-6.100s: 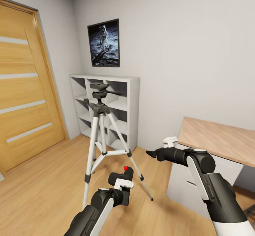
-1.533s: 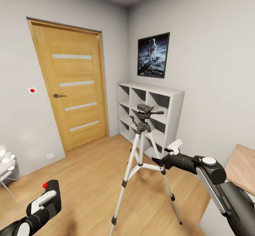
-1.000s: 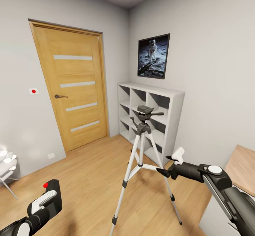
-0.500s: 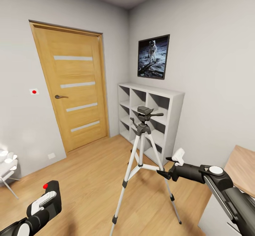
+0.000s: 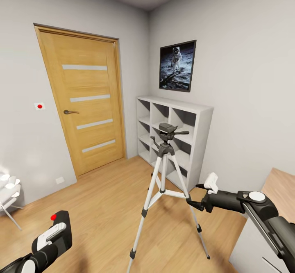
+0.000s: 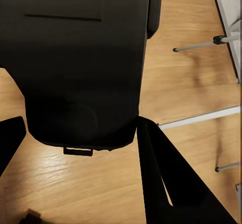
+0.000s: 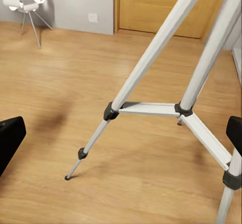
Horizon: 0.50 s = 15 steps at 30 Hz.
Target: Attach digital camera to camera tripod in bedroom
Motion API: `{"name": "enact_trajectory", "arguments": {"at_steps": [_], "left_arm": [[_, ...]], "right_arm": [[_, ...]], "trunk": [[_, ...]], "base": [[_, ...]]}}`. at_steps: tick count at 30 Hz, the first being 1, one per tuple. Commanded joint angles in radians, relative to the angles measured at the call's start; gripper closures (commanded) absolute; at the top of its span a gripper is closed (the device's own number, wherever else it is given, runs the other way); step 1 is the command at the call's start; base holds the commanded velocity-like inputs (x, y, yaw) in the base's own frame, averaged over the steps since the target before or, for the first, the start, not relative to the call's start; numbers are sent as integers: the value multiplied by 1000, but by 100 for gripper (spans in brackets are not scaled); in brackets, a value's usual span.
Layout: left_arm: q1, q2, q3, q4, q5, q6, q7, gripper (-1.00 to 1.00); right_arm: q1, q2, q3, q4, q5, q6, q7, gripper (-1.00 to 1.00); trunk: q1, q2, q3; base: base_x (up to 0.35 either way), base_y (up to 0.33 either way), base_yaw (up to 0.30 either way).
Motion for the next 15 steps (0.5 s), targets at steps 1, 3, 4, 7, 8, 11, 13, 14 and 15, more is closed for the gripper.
{"name": "enact_trajectory", "arguments": {"at_steps": [1, 3, 4, 7, 8, 11, 13, 14, 15], "left_arm": [[0, -1, 3, -3, 1, 6, -4, 100], [2, -1, 5, -8, 0, 5, -9, 100], [2, -1, 5, -8, 0, 5, -9, 100], [3, 1, 7, -9, -3, 5, -9, 100], [3, 1, 7, -9, -3, 5, -9, 100], [3, 1, 9, -9, -3, 5, -9, 100], [3, 1, 12, -9, -3, 5, -9, 100], [3, 1, 17, -9, -2, 5, -9, 100], [3, 1, 17, -9, -2, 5, -9, 100]], "right_arm": [[-1, -1, 2, 0, -8, 7, -1, -100], [-1, 3, 9, -2, -7, 4, 0, -100], [-1, 3, 9, -2, -7, 4, 0, -100], [-1, 7, 17, -3, -5, 3, -2, -100], [-1, 6, 17, -3, -5, 3, -2, -100], [-1, 6, 18, -3, -5, 3, -2, -100], [-1, 6, 18, -3, -5, 3, -2, -100], [-1, 6, 18, -3, -5, 3, -2, -100], [-1, 6, 18, -3, -5, 3, -2, -100]], "trunk": [[0, -1, 0], [0, -1, 0], [0, -1, 0], [0, -1, 0], [0, -1, 0], [0, -1, 0], [0, -1, 0], [0, -1, 0], [0, -1, 0]], "base": [[0, 0, 0], [91, -59, 0], [174, -111, 0], [251, -161, 0], [275, -181, 0], [278, -197, 2], [272, -217, 17], [257, -240, 74], [257, -240, 74]]}}
